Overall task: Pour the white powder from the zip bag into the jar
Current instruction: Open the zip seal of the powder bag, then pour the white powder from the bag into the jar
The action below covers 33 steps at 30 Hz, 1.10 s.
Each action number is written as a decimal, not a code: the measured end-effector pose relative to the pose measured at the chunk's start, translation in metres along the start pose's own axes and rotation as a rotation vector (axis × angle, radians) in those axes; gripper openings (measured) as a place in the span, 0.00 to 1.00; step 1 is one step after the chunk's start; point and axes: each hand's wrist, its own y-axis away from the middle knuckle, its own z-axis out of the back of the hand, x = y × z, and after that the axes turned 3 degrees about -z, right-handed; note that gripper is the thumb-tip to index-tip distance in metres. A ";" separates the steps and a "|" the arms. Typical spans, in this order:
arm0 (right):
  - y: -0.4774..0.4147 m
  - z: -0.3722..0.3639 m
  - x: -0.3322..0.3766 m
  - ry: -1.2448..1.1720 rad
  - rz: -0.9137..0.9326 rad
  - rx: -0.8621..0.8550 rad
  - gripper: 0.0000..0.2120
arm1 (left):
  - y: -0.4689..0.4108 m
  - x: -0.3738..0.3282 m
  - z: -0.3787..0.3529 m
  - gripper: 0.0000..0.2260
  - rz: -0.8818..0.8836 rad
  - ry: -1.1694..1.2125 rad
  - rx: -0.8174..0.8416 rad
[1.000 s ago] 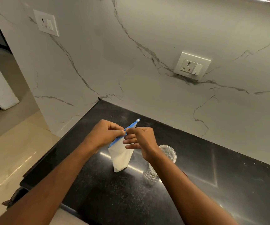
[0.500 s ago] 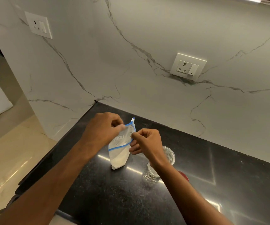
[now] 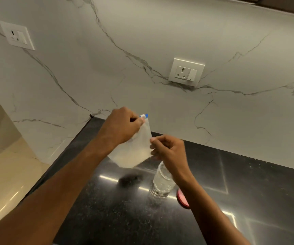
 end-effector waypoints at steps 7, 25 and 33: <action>-0.036 0.061 -0.005 -0.043 -0.341 -0.238 0.12 | -0.034 -0.065 0.022 0.16 -0.266 0.184 -0.120; 0.038 0.163 -0.029 -0.461 -0.445 -0.590 0.16 | -0.028 -0.131 -0.068 0.10 -0.264 0.651 0.213; 0.069 0.198 -0.020 -0.494 -0.270 -0.786 0.09 | -0.019 -0.105 -0.095 0.12 -0.200 0.760 0.343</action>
